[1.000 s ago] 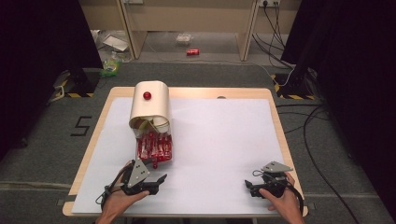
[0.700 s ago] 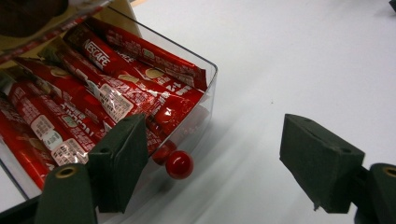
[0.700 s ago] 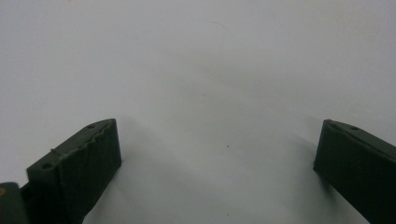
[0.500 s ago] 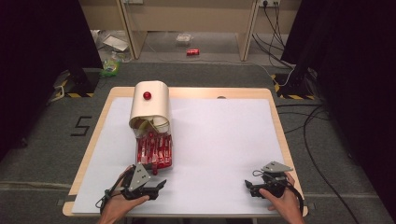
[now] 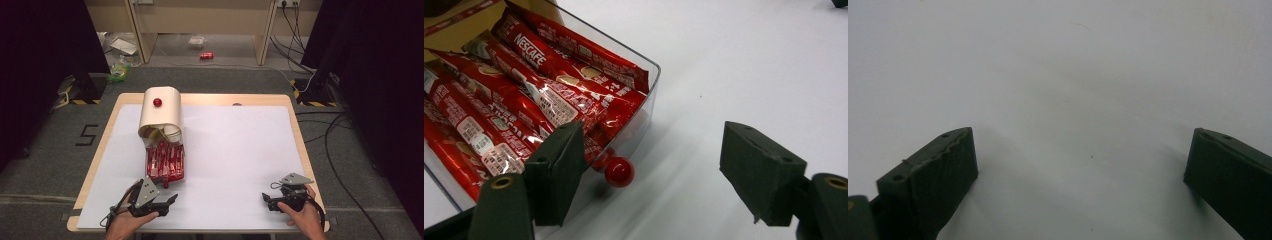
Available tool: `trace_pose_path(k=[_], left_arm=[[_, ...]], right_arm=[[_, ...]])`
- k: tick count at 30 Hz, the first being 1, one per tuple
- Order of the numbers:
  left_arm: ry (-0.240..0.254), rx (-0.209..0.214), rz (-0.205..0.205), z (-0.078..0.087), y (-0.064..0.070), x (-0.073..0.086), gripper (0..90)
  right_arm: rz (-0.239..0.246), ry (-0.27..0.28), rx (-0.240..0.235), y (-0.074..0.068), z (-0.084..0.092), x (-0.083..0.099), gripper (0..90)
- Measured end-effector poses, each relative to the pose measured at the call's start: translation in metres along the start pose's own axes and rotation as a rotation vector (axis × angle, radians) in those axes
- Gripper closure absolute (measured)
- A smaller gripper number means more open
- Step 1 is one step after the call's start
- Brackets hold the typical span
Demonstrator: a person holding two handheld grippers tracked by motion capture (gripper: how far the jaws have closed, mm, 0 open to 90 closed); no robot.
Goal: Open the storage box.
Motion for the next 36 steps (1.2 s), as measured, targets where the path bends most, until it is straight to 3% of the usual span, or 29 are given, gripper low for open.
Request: trace_pose_path(k=[6,15,22,29,36], left_arm=[[-0.034,-0.009,-0.015,0.005,0.000,-0.001,27.9],[-0.036,0.002,-0.003,0.007,0.001,-0.001,29.2],[-0.062,0.009,-0.024,0.011,0.005,-0.002,29.5],[-0.062,0.044,-0.008,0.017,0.006,-0.002,29.6],[-0.053,0.050,0.006,0.017,0.005,-0.002,29.6]], right_arm=[[-0.001,0.000,0.000,0.000,0.000,0.000,0.9],[0.000,0.000,0.000,0.000,0.000,0.000,0.9],[0.000,0.000,0.000,0.000,0.000,0.000,0.9],[0.000,0.000,0.000,0.000,0.000,0.000,0.9],[0.001,0.000,0.000,0.000,0.000,0.000,0.9]])
Point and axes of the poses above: each handheld gripper's, and its own axes: z roughly backward along the jaws, x roughly out of its underside, y roughly to its right, the point moved 3 cm from there along -z, roughly forward along the jaws, and after that the axes turned 5 degrees about -z, right-handed, at the moved point
